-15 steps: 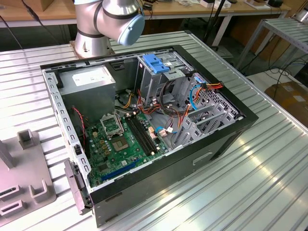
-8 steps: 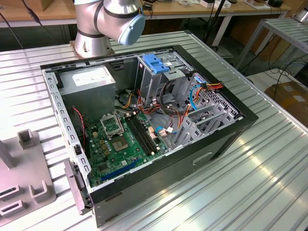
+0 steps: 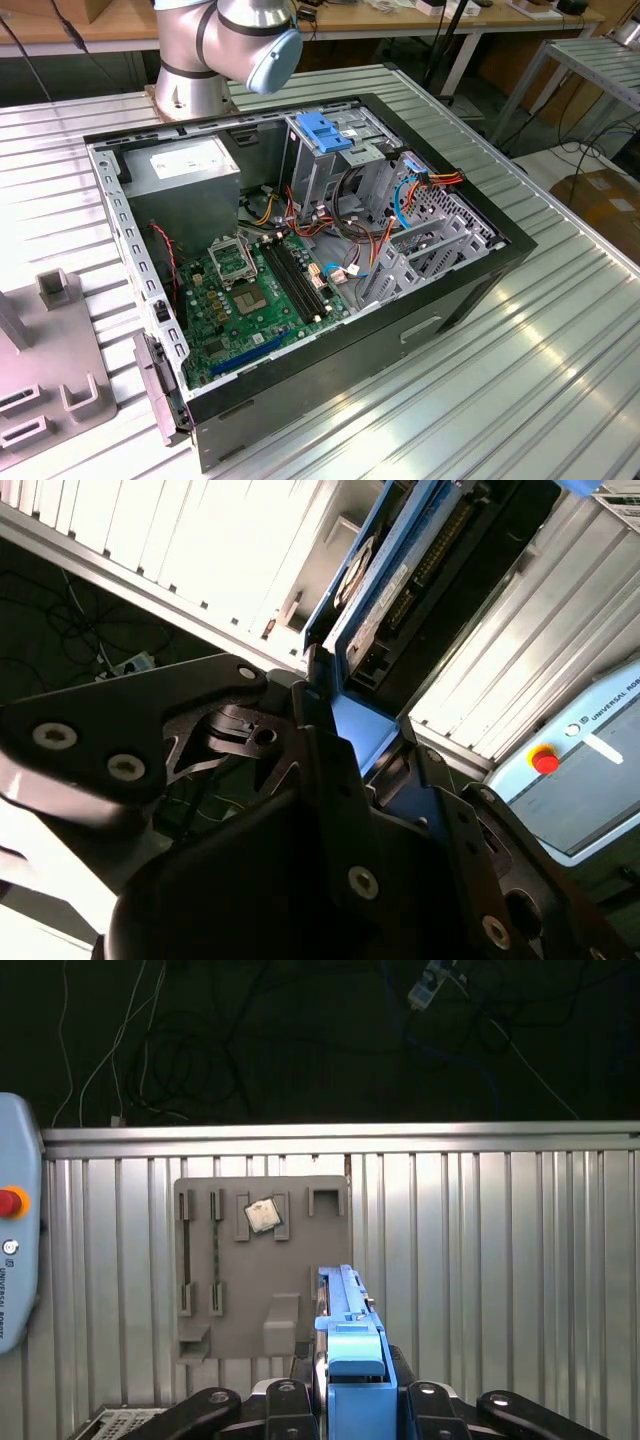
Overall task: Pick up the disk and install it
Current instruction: 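Pick up the disk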
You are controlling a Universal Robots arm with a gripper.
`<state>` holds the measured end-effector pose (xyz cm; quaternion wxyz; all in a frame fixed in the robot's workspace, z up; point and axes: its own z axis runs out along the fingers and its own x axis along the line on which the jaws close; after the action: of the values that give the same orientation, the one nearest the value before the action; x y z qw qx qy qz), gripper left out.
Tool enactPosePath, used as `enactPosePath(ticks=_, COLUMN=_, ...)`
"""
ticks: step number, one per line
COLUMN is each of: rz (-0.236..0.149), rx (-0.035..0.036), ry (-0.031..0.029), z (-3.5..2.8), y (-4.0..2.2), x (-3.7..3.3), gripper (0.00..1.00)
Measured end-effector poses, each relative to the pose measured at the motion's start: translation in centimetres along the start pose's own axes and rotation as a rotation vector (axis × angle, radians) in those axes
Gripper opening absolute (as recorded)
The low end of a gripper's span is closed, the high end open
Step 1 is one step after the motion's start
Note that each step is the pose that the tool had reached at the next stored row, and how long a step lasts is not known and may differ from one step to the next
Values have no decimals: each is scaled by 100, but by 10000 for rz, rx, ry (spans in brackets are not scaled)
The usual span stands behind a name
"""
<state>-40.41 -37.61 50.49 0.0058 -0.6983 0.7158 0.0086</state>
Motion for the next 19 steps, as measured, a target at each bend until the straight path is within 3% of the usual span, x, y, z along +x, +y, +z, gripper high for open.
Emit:
enactPosePath(ticks=15, rz=-3, rx=0, ry=2, z=51, y=-355, x=-8, gripper=37)
enactPosePath(ticks=19, rz=-2, rx=-1, ry=1, z=56, y=-521, x=-12, gripper=37)
